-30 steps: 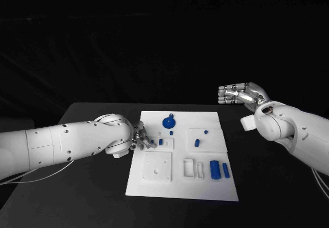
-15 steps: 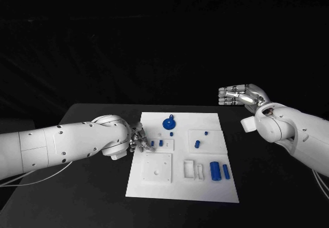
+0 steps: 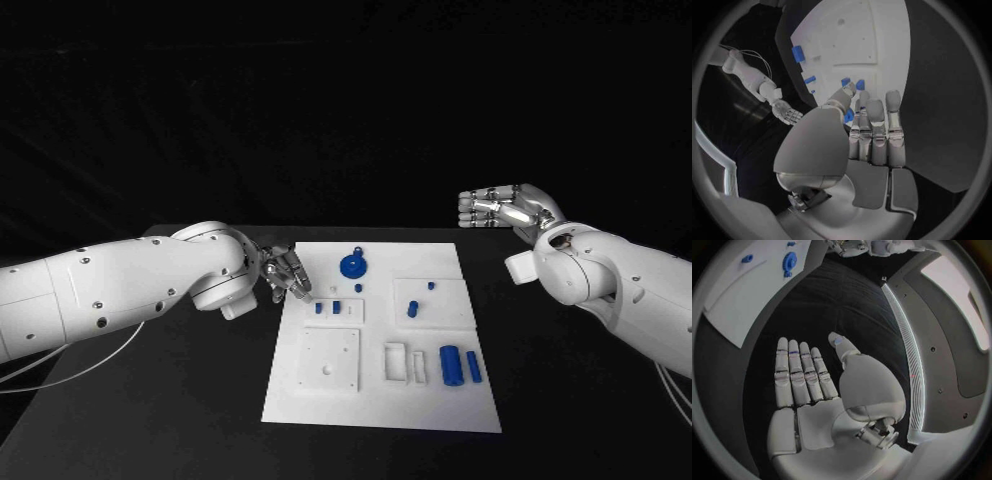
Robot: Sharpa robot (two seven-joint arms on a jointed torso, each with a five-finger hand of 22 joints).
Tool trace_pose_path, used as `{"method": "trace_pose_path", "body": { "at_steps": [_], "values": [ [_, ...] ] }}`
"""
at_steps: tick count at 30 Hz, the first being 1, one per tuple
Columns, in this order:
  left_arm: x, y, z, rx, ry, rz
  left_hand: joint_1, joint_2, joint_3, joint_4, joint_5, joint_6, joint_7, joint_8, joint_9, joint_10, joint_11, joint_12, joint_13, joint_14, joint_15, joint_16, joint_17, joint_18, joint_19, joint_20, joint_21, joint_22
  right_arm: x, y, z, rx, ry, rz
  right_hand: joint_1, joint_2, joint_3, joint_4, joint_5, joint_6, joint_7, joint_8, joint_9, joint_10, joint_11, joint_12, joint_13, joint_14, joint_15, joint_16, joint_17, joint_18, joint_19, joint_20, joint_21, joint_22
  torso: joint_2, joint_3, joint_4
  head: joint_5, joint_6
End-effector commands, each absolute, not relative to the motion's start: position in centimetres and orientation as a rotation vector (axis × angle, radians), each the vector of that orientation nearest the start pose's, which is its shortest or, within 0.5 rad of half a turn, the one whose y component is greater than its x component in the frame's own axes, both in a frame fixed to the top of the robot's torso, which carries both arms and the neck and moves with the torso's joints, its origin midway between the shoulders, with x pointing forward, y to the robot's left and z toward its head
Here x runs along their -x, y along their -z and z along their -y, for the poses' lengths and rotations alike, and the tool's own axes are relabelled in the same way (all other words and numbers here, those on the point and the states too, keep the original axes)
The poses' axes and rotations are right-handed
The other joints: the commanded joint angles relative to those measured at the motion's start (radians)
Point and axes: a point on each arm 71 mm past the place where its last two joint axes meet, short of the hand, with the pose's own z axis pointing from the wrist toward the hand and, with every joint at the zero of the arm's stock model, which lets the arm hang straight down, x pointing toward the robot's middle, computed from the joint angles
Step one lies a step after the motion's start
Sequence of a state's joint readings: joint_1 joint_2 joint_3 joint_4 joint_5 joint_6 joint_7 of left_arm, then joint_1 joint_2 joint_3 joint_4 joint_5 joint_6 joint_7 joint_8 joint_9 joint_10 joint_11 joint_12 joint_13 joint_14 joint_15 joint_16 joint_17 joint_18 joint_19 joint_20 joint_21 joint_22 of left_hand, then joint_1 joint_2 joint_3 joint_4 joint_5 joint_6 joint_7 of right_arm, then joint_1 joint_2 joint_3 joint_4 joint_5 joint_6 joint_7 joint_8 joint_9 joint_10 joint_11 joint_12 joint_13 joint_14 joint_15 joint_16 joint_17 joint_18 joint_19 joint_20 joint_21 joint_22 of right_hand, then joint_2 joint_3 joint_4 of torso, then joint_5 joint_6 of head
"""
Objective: Assemble the parts on the task board
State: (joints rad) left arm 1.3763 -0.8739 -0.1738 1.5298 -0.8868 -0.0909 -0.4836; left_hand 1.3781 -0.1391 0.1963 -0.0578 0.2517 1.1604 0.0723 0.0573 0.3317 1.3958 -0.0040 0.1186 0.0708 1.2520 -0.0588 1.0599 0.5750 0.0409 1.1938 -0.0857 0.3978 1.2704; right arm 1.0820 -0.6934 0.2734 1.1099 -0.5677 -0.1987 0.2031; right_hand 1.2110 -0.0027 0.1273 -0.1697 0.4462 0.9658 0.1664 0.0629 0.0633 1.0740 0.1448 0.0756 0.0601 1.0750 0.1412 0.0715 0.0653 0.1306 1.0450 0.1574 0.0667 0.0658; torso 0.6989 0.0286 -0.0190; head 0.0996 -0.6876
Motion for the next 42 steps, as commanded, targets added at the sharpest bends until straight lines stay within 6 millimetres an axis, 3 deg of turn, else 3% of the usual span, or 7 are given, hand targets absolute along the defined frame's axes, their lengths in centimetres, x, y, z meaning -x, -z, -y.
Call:
{"method": "trace_pose_path", "body": {
  "at_steps": [1, 10, 12, 17, 25, 29, 42],
  "values": [
    [-49.4, 17.1, -22.8, 0.397, 0.653, -2.092, 0.015, 0.009, 0.015, -0.006, -0.003, 0.012, -0.001, 0.007, -0.027, -0.002, 0.007, -0.021, -0.004, -0.001, 0.000, -0.014, -0.013, 0.013, 0.006, 0.006, -0.013, -0.003, -56.4, 17.2, 26.3, -0.804, -1.223, -1.457, 0.001, 0.008, -0.001, -0.006, 0.005, -0.005, 0.002, -0.001, 0.000, -0.007, 0.002, 0.000, -0.001, -0.004, -0.001, -0.006, -0.002, 0.015, -0.003, 0.001, 0.000, -0.001, 0.001, 0.0002, 0.0002, -0.003, 0.001],
    [-50.4, 14.1, -19.7, 0.245, 0.947, -1.782, 0.048, 0.043, 0.064, -0.051, -0.007, -0.002, 0.027, 0.005, -0.155, -0.111, 0.055, -0.058, -0.010, -0.004, 0.030, -0.146, -0.084, 0.046, -0.020, 0.034, -0.058, 0.013, -56.5, 17.2, 26.4, -0.806, -1.221, -1.457, 0.001, 0.008, 0.002, -0.009, 0.004, -0.003, 0.001, -0.001, 0.000, -0.006, 0.001, 0.000, -0.002, -0.003, -0.001, -0.006, -0.002, 0.015, -0.002, 0.001, 0.000, -0.001, 0.002, 0.0002, -0.0016, -0.006, 0.003],
    [-50.6, 14.0, -18.8, 0.214, 0.976, -1.752, 0.052, 0.036, 0.085, -0.059, 0.008, -0.067, 0.025, 0.003, -0.193, -0.151, 0.065, -0.060, -0.011, 0.000, 0.031, -0.152, -0.085, 0.052, -0.019, 0.036, -0.057, 0.025, -56.5, 17.3, 26.4, -0.806, -1.222, -1.458, 0.001, 0.009, 0.005, -0.011, 0.004, 0.000, 0.001, -0.001, 0.000, -0.005, 0.001, 0.000, -0.002, -0.003, -0.002, -0.006, -0.002, 0.016, -0.001, 0.001, 0.000, -0.001, 0.002, 0.0004, -0.0017, -0.006, 0.005],
    [-51.3, 14.7, -17.3, 0.097, 0.975, -1.731, 0.035, 0.015, 0.121, -0.062, -0.006, -0.059, 0.025, 0.006, -0.259, -0.188, 0.071, -0.061, -0.012, 0.013, 0.028, -0.157, -0.081, 0.057, -0.014, 0.038, -0.060, 0.052, -56.5, 17.3, 26.3, -0.808, -1.222, -1.457, 0.001, 0.009, 0.005, -0.011, 0.004, 0.000, 0.001, -0.001, 0.000, -0.005, 0.001, 0.000, -0.002, -0.003, -0.002, -0.006, -0.002, 0.016, -0.001, 0.001, 0.000, -0.001, 0.001, 0.0010, -0.0009, -0.010, 0.006],
    [-52.2, 16.5, -16.0, -0.149, 0.880, -1.697, 0.018, -0.012, 0.074, -0.035, -0.101, -0.072, 0.024, 0.006, -0.263, -0.210, 0.074, -0.061, -0.012, 0.076, 0.029, -0.119, -0.064, 0.058, 0.050, 0.040, -0.079, 0.034, -56.5, 17.3, 26.2, -0.807, -1.225, -1.456, -0.001, 0.009, 0.007, -0.011, 0.003, 0.001, 0.001, -0.001, 0.000, -0.004, 0.001, -0.001, -0.001, -0.004, -0.002, -0.006, -0.002, 0.016, -0.002, 0.001, -0.001, -0.001, 0.002, -0.0006, -0.0019, -0.013, 0.010],
    [-52.3, 17.7, -15.2, -0.272, 0.826, -1.704, 0.028, -0.011, -0.012, -0.008, -0.096, -0.078, 0.019, 0.006, -0.263, -0.216, 0.070, -0.059, -0.011, 0.091, 0.022, -0.057, -0.036, 0.056, 0.081, 0.033, -0.060, 0.056, -56.5, 17.3, 26.1, -0.806, -1.228, -1.457, -0.001, 0.009, 0.007, -0.011, 0.003, 0.001, 0.001, -0.001, 0.000, -0.004, 0.001, -0.001, -0.001, -0.004, -0.002, -0.006, -0.002, 0.016, -0.002, 0.001, -0.001, -0.001, 0.002, -0.0015, -0.0021, -0.013, 0.005],
    [-52.7, 20.0, -14.0, -0.449, 0.707, -1.739, 0.067, 0.006, -0.073, -0.009, -0.074, -0.109, -0.011, 0.006, -0.263, -0.293, 0.048, -0.060, -0.011, 0.173, -0.014, 0.001, -0.022, 0.049, 0.129, -0.001, 0.025, 0.057, -56.5, 17.3, 25.8, -0.809, -1.237, -1.457, -0.005, 0.009, 0.011, -0.011, 0.004, 0.000, 0.001, -0.001, 0.000, -0.004, 0.001, -0.001, -0.002, -0.003, -0.001, -0.006, -0.002, 0.016, -0.001, 0.001, -0.001, -0.001, 0.001, -0.0005, -0.0016, -0.012, 0.000]
  ]
}}
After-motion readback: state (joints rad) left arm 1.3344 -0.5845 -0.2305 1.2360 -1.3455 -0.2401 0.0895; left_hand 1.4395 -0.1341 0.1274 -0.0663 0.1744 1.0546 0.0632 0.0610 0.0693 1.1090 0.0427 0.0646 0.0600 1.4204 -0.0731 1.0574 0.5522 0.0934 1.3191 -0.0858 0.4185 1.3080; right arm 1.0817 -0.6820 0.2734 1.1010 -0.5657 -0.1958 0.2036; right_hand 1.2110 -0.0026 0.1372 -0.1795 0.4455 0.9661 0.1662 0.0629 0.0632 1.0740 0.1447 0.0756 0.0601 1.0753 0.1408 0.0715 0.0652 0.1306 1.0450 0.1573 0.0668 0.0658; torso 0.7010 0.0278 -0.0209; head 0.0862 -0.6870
